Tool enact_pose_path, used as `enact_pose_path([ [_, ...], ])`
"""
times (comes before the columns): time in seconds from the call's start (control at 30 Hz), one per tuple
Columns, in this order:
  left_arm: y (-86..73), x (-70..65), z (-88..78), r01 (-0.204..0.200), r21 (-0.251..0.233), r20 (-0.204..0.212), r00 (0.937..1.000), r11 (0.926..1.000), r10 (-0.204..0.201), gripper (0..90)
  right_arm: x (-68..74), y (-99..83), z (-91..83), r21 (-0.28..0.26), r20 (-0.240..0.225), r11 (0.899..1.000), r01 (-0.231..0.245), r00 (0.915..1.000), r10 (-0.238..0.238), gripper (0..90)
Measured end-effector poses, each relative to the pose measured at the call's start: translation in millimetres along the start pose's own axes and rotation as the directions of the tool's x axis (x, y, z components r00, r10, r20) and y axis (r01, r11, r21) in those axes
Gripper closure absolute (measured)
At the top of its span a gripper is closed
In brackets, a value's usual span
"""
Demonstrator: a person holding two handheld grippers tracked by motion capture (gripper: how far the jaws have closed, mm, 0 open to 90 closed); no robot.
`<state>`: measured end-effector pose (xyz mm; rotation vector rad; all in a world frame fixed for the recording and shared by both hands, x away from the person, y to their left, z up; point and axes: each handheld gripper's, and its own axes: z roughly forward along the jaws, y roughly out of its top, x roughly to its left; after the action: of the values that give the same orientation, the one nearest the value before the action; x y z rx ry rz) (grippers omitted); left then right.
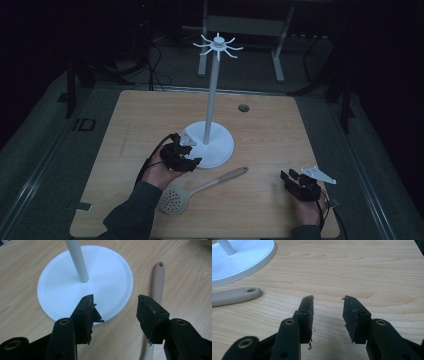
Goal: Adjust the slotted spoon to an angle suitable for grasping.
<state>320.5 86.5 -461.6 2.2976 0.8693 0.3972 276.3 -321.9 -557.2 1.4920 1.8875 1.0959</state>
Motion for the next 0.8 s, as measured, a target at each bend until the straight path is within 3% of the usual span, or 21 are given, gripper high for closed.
enact_pose_path([
  [0.5,14.0,-10.2,15.7,-0.045,0.077,0.022,0.9988,0.996,0.043,48.3,-0.8,-0.4,0.6,0.001,0.002,1.0,0.001,1.0,-0.001,59.1],
  [0.8,22.5,-19.3,31.2,-0.078,0.127,0.044,0.9963,0.9888,0.073,48.2,-1.7,-0.7,0.9,0.002,0.005,1.0,-0.001,1.0,0.001,58.4],
])
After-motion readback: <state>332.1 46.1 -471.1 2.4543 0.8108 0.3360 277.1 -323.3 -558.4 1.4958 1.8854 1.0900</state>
